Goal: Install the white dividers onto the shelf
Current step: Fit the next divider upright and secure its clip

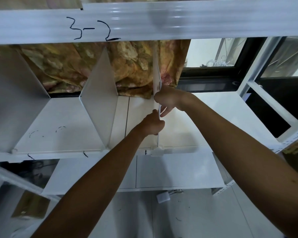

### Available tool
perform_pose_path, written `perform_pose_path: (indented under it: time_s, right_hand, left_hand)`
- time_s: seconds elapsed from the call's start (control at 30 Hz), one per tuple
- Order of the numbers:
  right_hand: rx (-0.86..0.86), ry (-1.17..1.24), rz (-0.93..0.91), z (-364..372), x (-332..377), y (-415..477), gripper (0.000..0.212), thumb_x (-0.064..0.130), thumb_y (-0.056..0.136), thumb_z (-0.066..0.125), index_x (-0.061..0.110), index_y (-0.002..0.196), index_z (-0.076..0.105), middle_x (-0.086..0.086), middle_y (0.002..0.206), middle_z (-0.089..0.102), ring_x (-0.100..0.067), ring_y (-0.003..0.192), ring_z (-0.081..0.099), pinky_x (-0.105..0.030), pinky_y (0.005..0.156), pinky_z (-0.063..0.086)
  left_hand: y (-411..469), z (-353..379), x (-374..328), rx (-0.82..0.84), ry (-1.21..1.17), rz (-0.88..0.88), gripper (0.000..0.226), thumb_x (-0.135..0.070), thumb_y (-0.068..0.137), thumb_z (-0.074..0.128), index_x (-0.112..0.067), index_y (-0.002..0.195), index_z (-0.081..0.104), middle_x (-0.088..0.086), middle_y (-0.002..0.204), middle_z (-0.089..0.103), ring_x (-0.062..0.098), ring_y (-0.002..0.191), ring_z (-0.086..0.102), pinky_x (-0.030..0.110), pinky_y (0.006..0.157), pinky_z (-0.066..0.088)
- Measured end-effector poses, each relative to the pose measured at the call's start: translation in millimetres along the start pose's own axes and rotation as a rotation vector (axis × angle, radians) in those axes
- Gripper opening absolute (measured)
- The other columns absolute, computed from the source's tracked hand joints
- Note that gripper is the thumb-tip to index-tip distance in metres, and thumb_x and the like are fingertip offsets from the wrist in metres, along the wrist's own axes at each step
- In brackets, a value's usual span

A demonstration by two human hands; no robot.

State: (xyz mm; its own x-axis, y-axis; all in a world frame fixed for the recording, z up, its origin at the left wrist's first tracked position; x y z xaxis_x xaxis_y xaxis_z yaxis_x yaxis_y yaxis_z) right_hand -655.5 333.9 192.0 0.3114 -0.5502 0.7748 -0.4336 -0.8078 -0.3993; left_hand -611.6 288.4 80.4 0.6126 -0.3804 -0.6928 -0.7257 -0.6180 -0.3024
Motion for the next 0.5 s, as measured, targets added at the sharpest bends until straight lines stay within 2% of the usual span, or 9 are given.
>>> perform_pose_path:
  time_s: [0.13,0.4,0.5]
  right_hand:
    - [0.004,-0.025,-0.010,-1.0,-0.6,-1.1,0.045,0.008,0.099,0.050,0.001,0.142,0.039,-0.026,0.132,0.053,-0.044,0.105,0.066,-0.049,0.084,0.060]
    - [0.004,-0.011,-0.015,2.4,-3.3,1.6,0.045,0.007,0.098,0.049,0.004,0.142,0.039,-0.025,0.132,0.054,-0.044,0.099,0.067,-0.046,0.073,0.062]
    - [0.003,0.022,0.031,3.8,-6.9,4.6,0.043,0.006,0.098,0.051,0.002,0.140,0.043,-0.027,0.130,0.055,-0.046,0.105,0.066,-0.048,0.078,0.061]
  left_hand:
    - [-0.2,1.1,0.6,0.008,0.006,-0.005,0.058,-0.014,0.095,0.046,-0.013,0.149,0.027,0.010,0.143,0.046,0.022,0.102,0.062,0.038,0.084,0.062]
    - [-0.6,0.8,2.4,0.008,-0.003,0.011,0.059,-0.016,0.093,0.046,-0.014,0.149,0.027,0.008,0.143,0.044,0.019,0.099,0.062,0.039,0.083,0.062]
    - [-1.0,0.9,2.8,0.003,-0.001,0.015,0.058,-0.016,0.093,0.046,-0.013,0.148,0.028,0.008,0.141,0.045,0.019,0.099,0.062,0.039,0.083,0.062]
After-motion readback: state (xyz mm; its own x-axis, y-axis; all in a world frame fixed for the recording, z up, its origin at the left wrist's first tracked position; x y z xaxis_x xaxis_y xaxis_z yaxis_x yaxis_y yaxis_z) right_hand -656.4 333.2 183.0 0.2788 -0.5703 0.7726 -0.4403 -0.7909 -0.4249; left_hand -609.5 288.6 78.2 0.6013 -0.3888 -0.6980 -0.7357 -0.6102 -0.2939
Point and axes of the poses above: each hand's wrist, its own y-axis towards the middle knuckle, its own z-axis out of the palm, x = y × z, the point moved 9 cm from there along y, towards the middle knuckle
